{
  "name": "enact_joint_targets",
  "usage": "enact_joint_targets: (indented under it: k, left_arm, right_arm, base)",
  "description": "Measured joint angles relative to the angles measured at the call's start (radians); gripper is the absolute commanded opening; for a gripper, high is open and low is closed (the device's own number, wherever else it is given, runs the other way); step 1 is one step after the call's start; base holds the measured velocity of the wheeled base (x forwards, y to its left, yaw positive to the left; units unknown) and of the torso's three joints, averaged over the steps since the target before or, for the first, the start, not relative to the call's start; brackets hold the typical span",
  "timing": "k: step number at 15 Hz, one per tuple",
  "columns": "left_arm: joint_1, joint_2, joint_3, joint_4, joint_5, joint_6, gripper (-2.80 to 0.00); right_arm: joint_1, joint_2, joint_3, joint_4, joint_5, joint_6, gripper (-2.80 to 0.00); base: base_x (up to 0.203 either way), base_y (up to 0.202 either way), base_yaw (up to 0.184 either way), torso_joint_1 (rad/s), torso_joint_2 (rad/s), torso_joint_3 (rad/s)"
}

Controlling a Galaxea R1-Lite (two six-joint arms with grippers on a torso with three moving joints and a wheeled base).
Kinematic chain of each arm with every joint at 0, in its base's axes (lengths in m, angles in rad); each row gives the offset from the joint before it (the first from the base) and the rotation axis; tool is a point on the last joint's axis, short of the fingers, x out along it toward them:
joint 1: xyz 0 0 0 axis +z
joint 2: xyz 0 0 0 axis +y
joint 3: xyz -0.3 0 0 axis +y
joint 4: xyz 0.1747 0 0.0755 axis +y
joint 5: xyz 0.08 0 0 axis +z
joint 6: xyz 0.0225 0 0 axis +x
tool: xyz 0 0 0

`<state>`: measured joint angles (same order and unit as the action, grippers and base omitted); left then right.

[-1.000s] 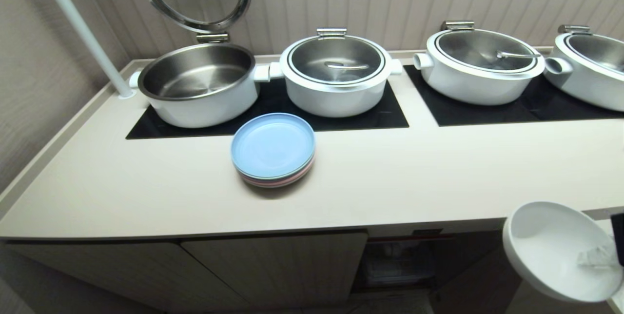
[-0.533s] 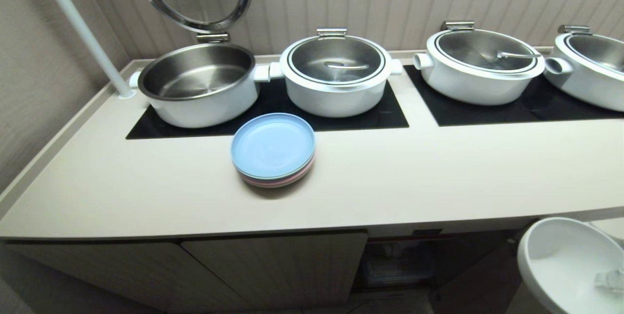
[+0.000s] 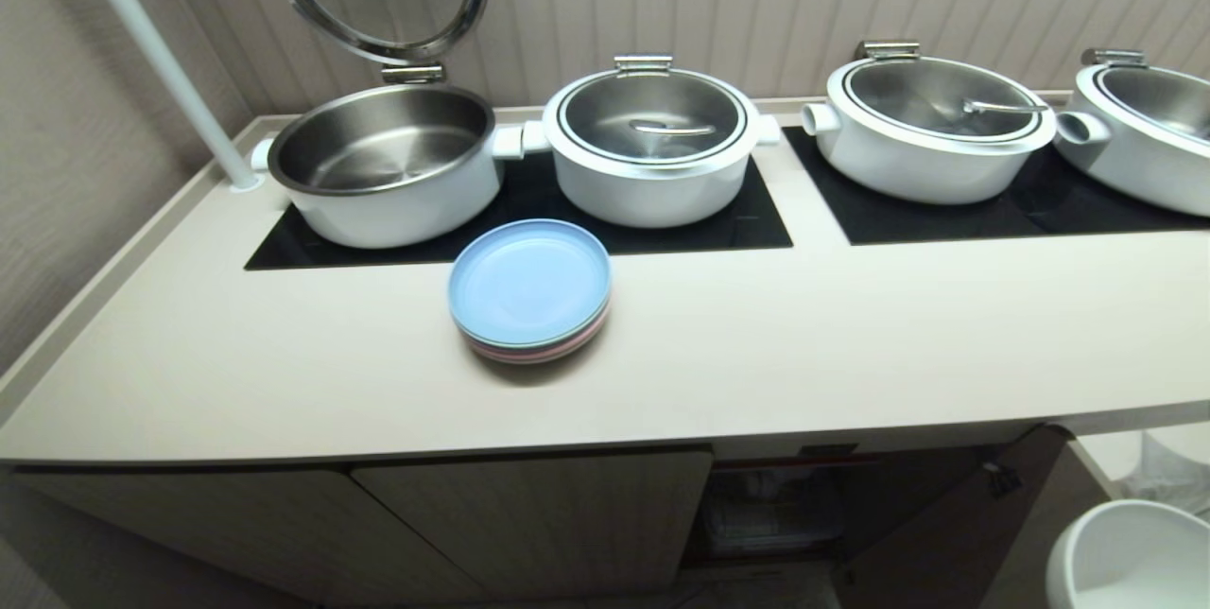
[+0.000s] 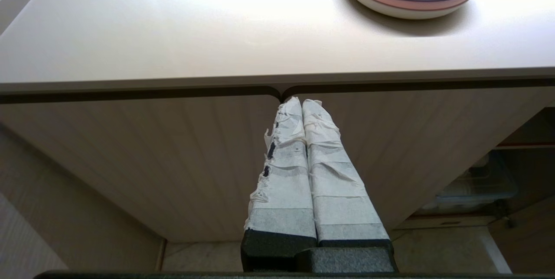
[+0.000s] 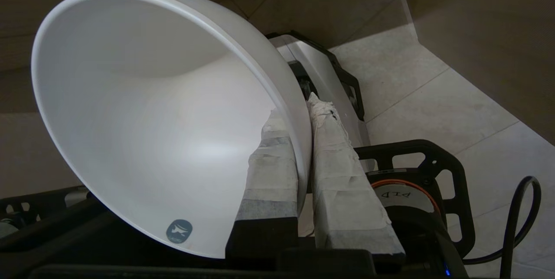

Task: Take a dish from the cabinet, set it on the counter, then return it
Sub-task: Put it back into the cabinet

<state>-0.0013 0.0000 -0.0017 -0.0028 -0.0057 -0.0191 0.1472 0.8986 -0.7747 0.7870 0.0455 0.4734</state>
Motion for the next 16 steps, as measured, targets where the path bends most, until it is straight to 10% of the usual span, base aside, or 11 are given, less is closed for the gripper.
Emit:
enact_joint_targets:
  k: [16]
  left_arm:
    - [0.0, 0.0, 0.0, 0.0, 0.0, 0.0, -2.8]
  right_arm:
    - [0.0, -0.171, 0.115, 0.108, 0.039, 0.045, -2.8]
  base:
    - [0.0, 0.0, 0.0, 0.0, 0.0, 0.0]
